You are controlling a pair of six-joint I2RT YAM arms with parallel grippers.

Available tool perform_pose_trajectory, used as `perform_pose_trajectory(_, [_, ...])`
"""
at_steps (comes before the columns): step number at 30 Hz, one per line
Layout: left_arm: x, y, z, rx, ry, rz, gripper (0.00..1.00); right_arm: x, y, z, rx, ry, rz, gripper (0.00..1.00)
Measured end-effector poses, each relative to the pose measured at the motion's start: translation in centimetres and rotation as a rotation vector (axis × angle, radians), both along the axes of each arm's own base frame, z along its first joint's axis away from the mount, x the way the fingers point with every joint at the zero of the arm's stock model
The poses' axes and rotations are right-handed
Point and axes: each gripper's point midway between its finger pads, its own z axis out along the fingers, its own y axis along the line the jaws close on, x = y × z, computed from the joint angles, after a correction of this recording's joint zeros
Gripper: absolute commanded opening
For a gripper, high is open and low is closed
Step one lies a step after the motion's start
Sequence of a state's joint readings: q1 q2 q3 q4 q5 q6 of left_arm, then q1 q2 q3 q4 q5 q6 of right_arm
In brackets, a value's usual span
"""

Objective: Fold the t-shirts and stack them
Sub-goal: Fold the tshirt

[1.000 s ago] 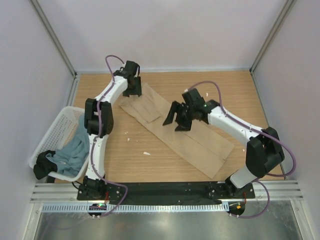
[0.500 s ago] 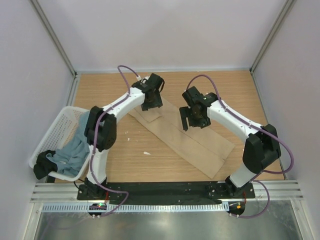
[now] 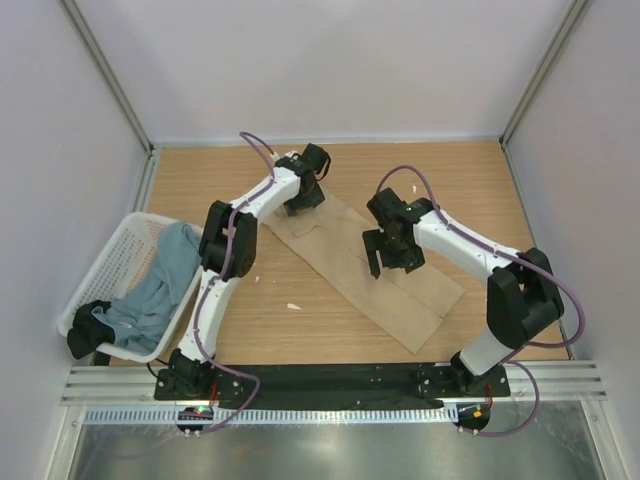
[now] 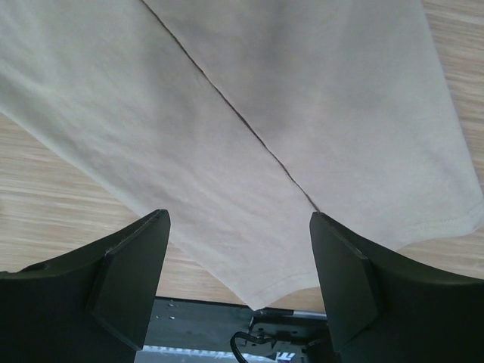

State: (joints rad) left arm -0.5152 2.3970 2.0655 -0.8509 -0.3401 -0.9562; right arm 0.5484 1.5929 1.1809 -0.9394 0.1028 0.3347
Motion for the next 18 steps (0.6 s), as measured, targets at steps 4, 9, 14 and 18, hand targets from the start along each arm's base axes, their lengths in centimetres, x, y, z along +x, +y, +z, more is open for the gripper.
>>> perform_pose_trajectory(4, [4.0,0.8,0.2,-0.004,-0.045,-0.032,0.61,0.7,1.1,-1.0,0.040,0.011,0.011,0.81])
perform_pose_trajectory(9, [8.9,1.9,0.5,-0.046,-0.115,-0.164,0.61,1.8,2.1,-3.8,0.022,0.083,0.049,0.83])
perform_pose_trajectory(14, [11.0,2.4,1.0,-0.074,-0.168,-0.308,0.69,4.2,3.8,-5.2,0.035,0.095,0.097,0.88])
perform_pose_trajectory(18, [10.8,1.9,1.4,-0.075,-0.175,-0.370,0.75,6.3,5.0,-4.7,0.054,0.058,0.135,0.88])
